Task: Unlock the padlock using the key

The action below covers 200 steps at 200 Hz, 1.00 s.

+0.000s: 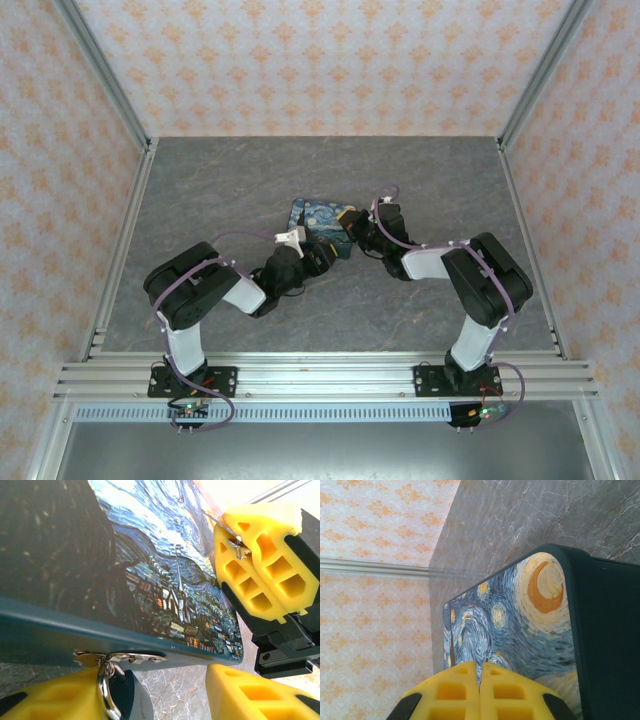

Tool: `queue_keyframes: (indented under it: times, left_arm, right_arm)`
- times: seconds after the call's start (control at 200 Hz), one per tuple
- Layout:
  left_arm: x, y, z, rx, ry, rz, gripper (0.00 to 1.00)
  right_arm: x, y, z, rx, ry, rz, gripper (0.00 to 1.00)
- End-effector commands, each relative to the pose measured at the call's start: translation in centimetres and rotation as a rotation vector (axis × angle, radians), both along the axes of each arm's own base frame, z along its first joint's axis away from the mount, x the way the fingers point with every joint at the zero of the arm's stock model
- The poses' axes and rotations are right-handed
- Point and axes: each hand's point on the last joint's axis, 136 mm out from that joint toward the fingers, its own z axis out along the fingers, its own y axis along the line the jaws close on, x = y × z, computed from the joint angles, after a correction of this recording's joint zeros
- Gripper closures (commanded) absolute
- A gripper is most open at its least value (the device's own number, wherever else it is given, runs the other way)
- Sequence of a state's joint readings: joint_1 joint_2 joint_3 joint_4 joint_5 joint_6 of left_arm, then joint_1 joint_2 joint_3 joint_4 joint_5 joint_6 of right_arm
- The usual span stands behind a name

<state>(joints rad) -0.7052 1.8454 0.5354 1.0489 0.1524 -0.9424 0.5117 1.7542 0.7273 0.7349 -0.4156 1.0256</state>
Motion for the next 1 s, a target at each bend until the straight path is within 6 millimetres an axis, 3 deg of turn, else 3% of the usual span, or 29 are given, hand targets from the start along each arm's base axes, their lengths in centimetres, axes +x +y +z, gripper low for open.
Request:
queue_keyframes:
  times: [0.0, 0.691, 0.851, 0.996]
  left_arm:
    - [0.8, -0.3, 2.2, -0.053, -0.083, 0.026, 0.51]
    - [0.7, 0.2, -0.1, 0.026, -0.025, 0.041, 0.72]
    - [0.8, 0.1, -0.3, 0.035, -0.018, 0.036, 0.81]
    - [0.7, 0.1, -0.3, 0.043, -0.008, 0.029, 0.93]
  right_arm:
    - [-2.5, -1.3, -6.4, -0.108, 0.186, 0.0, 1.0]
    - [-2.5, -1.2, -6.5, -0.102, 0.186, -0.001, 1.0]
    - [-2.5, -1.1, -6.3, -0.097, 0.184, 0.004, 1.0]
    - [-2.2, -0.7, -4.9, -0.076, 0.159, 0.016, 1.0]
